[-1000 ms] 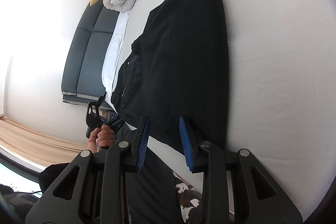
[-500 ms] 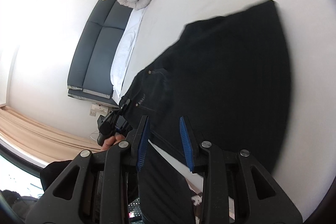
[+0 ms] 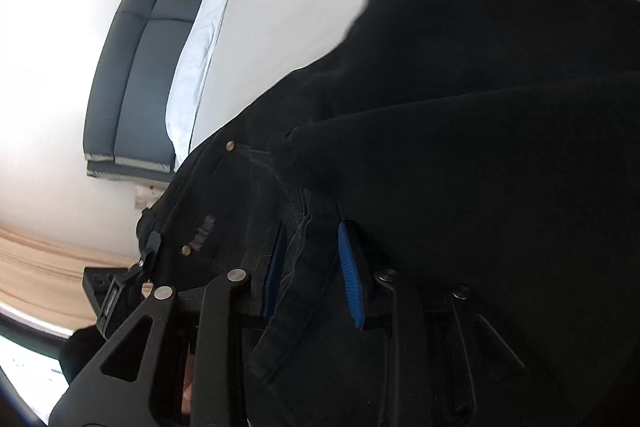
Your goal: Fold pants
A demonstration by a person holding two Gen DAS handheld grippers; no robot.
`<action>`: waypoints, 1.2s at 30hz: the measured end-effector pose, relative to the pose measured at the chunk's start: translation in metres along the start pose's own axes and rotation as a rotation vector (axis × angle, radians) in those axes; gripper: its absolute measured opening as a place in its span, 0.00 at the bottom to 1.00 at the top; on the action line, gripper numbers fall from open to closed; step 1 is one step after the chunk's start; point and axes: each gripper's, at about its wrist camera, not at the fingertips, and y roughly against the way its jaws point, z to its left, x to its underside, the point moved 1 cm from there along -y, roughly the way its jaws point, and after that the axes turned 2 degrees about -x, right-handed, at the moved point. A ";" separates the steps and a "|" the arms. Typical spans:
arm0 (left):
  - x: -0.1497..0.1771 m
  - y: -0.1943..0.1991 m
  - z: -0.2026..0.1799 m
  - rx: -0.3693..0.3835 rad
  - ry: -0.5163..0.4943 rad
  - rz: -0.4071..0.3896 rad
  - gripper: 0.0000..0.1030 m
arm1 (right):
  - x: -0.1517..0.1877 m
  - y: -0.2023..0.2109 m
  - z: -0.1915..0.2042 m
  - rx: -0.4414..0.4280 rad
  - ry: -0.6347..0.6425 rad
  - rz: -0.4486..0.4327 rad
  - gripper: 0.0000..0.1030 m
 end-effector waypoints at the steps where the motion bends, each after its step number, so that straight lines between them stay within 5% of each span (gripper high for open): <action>1: 0.000 0.000 -0.003 -0.002 -0.010 -0.001 0.12 | 0.000 0.001 -0.003 0.001 0.000 -0.008 0.16; 8: 0.002 0.004 -0.029 -0.024 -0.103 -0.008 0.12 | 0.005 0.011 0.003 -0.011 0.043 -0.038 0.21; 9: 0.003 0.006 -0.037 -0.033 -0.136 -0.010 0.12 | 0.008 0.015 0.003 -0.028 0.029 -0.047 0.30; 10: 0.005 0.007 -0.047 -0.041 -0.176 -0.013 0.12 | 0.011 0.026 0.004 -0.061 0.024 -0.069 0.50; 13: 0.019 0.005 -0.087 -0.059 -0.335 -0.007 0.12 | 0.022 0.061 0.002 -0.134 0.024 -0.172 0.71; 18: 0.087 -0.016 -0.164 -0.080 -0.703 0.048 0.14 | 0.036 0.105 -0.028 -0.238 -0.071 -0.180 0.74; 23: 0.175 -0.042 -0.198 -0.078 -1.006 0.154 0.14 | 0.045 0.138 -0.063 -0.334 -0.167 -0.190 0.74; 27: 0.221 -0.058 -0.205 -0.112 -1.147 0.209 0.13 | 0.054 0.165 -0.086 -0.387 -0.191 -0.220 0.74; 30: 0.240 -0.059 -0.207 -0.179 -1.272 0.171 0.14 | 0.059 0.178 -0.095 -0.390 -0.199 -0.239 0.74; 36: 0.256 -0.059 -0.207 -0.225 -1.379 0.121 0.14 | 0.054 0.172 -0.082 -0.252 -0.148 -0.192 0.74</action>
